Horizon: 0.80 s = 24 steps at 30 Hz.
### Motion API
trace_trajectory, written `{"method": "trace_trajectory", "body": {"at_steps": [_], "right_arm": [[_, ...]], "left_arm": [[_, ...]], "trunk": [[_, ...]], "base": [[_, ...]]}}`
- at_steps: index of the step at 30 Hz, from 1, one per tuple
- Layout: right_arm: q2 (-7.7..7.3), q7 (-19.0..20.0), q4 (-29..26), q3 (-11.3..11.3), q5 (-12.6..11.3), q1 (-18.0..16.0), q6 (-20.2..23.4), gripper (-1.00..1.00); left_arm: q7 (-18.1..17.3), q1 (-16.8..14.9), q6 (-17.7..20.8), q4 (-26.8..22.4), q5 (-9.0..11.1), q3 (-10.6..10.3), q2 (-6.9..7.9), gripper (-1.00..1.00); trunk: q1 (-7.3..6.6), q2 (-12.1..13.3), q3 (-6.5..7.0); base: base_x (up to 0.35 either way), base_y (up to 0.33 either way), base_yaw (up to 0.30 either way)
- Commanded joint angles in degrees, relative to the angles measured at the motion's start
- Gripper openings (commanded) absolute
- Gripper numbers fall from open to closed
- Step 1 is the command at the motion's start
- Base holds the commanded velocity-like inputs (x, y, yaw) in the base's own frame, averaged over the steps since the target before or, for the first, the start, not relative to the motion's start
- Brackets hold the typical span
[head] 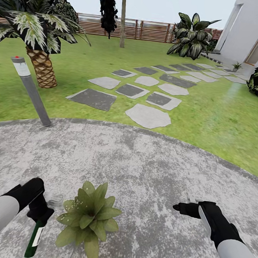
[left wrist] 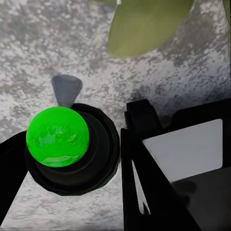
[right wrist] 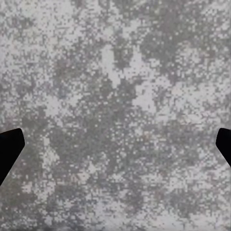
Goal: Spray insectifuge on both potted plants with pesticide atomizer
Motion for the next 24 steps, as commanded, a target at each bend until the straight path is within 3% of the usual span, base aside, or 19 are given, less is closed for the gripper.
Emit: {"method": "trace_trajectory", "body": {"at_steps": [1, 10, 19, 24], "right_arm": [[0.01, 0.14, -0.08, -0.14, -0.13, -0.02, 0.32, 1.00], [0.01, 0.14, -0.10, -0.14, -0.12, -0.02, 0.32, 1.00], [0.01, 0.14, -0.08, -0.11, -0.12, -0.02, 0.32, 1.00], [0.01, 0.14, -0.10, -0.11, -0.12, -0.02, 0.32, 1.00]], "left_arm": [[-0.60, 0.45, 0.16, -0.11, -0.54, -0.01, 0.08, -1.00], [-0.68, 1.31, 0.16, -0.11, -0.39, 0.17, 0.02, -1.00], [-0.76, 1.32, 0.32, -0.11, -0.31, 0.32, -0.11, -1.00], [-0.74, 1.32, 0.33, -0.11, -0.29, 0.30, -0.13, -1.00]], "trunk": [[-0.01, -0.02, -0.04], [-0.01, -0.02, -0.07], [-0.01, -0.02, -0.44], [-0.01, -0.02, -0.49]], "base": [[0.000, 0.000, 0.000], [0.000, 0.000, 0.008], [0.000, 0.000, 0.195], [-0.036, -0.058, 0.049]]}}
